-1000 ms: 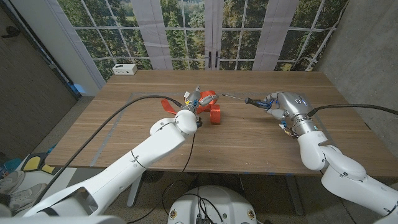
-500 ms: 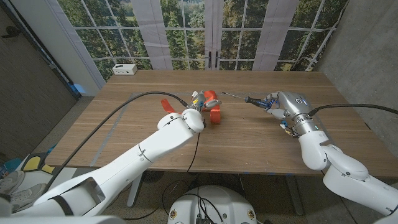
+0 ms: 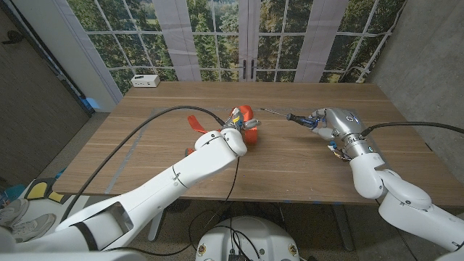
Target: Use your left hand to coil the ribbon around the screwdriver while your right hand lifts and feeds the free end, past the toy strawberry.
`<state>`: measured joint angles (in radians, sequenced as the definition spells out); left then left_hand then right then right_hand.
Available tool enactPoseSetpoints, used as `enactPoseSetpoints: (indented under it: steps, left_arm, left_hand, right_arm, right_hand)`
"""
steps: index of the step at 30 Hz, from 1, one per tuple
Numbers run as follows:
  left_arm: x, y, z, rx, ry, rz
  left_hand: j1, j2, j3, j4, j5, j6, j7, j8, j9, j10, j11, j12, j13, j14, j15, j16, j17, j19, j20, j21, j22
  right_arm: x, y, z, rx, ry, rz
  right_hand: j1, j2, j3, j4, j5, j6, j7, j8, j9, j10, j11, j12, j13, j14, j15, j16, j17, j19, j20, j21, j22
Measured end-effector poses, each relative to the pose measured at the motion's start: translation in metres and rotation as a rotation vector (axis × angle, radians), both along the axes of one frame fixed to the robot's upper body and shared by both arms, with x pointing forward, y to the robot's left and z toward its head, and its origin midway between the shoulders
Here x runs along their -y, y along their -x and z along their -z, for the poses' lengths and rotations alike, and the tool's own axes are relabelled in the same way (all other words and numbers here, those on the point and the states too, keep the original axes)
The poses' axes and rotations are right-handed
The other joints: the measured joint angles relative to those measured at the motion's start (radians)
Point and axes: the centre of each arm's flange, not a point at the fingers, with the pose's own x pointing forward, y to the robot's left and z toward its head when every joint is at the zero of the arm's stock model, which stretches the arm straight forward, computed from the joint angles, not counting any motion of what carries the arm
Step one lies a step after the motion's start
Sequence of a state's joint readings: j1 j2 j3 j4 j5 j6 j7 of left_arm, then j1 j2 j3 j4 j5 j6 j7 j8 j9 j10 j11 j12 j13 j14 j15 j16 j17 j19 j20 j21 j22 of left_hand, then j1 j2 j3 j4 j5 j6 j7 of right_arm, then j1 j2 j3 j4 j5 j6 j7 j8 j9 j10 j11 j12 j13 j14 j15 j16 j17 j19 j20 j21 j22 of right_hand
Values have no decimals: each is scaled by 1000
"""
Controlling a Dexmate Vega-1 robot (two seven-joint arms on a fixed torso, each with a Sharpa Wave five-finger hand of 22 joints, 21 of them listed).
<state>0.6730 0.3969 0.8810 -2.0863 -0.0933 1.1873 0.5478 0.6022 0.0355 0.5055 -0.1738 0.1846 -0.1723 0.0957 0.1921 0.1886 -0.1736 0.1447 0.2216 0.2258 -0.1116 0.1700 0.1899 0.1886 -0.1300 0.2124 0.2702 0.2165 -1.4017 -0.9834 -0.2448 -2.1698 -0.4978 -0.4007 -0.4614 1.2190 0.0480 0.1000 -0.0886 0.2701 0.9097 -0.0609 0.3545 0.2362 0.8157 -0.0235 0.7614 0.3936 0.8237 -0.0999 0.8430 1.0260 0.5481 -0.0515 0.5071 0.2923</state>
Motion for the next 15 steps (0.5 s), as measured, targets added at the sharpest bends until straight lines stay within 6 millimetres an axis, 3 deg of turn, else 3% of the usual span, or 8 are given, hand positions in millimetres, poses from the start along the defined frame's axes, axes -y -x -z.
enactPoseSetpoints:
  steps: [11,13,15]
  left_arm:
    - [13,-3,5,-5,-18,-21]
    - [17,-5,7,-9,-22,-22]
    - [18,-5,8,-11,-23,-23]
  left_hand:
    - [14,4,0,0,0,0,10,0,0,4,4,0,4,0,0,5,0,11,0,8,0]
    - [14,4,-4,4,0,0,10,0,0,4,4,0,5,2,2,7,0,15,-4,8,0]
    - [15,4,-4,4,0,0,10,0,0,4,4,0,5,5,5,7,0,20,-2,11,0]
  right_arm:
    - [4,-3,1,-11,-4,-8]
    - [5,-4,1,-13,-5,-9]
    - [6,-4,2,-14,-5,-9]
  right_hand:
    - [0,0,0,0,0,0,0,-3,0,0,0,0,0,2,1,-8,9,0,0,8,0]
    - [0,0,-3,3,0,0,0,-4,0,16,16,0,0,5,-2,-8,9,0,0,8,0]
    - [0,0,-4,4,0,0,0,-7,0,16,16,0,0,5,-2,-11,14,0,0,8,0]
